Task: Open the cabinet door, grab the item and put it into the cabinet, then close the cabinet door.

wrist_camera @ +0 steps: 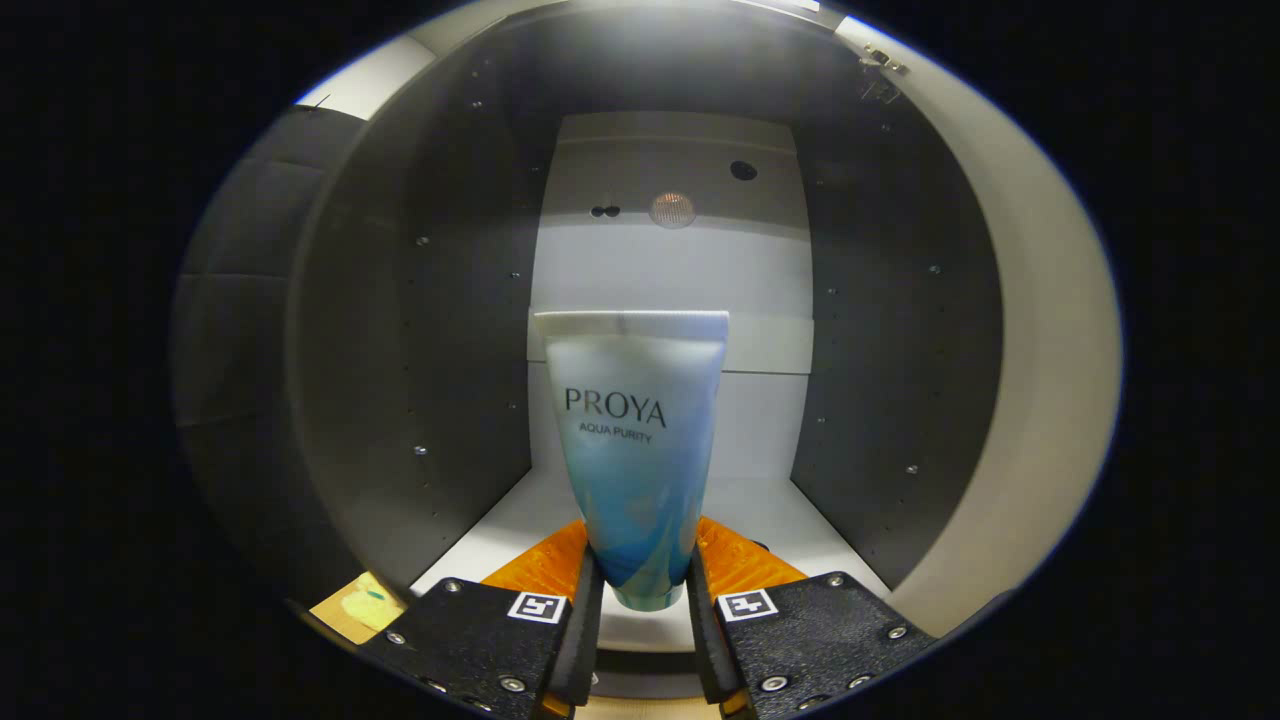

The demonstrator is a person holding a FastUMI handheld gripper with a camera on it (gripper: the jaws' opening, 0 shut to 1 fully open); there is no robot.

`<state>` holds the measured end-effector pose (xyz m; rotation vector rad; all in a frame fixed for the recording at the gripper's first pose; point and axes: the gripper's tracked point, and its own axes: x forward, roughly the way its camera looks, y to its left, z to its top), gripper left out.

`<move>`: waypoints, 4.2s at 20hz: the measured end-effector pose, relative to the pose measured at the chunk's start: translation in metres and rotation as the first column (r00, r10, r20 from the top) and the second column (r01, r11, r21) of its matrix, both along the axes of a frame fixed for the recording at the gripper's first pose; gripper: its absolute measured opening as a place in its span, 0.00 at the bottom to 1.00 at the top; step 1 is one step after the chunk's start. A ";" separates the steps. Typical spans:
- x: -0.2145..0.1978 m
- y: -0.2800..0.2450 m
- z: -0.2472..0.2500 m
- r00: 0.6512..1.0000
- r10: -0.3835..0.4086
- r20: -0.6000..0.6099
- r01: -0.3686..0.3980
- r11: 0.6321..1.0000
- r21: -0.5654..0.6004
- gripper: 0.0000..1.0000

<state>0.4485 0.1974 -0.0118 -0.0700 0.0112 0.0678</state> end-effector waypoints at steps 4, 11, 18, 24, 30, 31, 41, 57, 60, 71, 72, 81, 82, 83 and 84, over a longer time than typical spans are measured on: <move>0.037 0.001 -0.025 0.999 0.011 -0.044 -0.011 1.000 0.014 0.41; 0.047 0.002 -0.057 0.996 0.023 -0.081 -0.020 0.999 0.042 0.41; 0.045 0.002 -0.080 0.996 0.003 -0.093 0.001 0.999 0.049 0.45; 0.035 0.006 -0.078 0.997 0.014 -0.080 -0.010 0.998 0.054 0.78; 0.006 0.006 -0.054 1.000 0.004 -0.026 -0.003 0.999 0.039 0.94; -0.003 0.006 -0.051 1.000 0.004 -0.025 -0.003 0.999 0.040 0.93; -0.135 0.011 -0.040 1.000 -0.008 -0.016 0.008 1.000 -0.005 0.94; -0.380 -0.004 -0.048 0.996 -0.043 -0.080 0.047 0.998 0.048 0.93; -0.405 -0.031 -0.051 0.993 -0.076 -0.094 0.081 0.995 0.054 0.93; -0.458 -0.220 -0.075 0.956 -0.252 -0.150 0.267 0.960 0.085 0.93; -0.464 -0.242 -0.077 0.952 -0.262 -0.158 0.278 0.956 0.093 0.93; -0.390 -0.330 -0.045 0.977 -0.171 -0.130 0.192 0.965 0.176 0.94; -0.384 -0.329 -0.043 0.981 -0.144 -0.127 0.166 0.969 0.181 0.94; -0.378 -0.325 -0.041 0.985 -0.115 -0.129 0.138 0.973 0.185 0.95; -0.373 -0.322 -0.040 0.988 -0.085 -0.130 0.109 0.976 0.189 0.95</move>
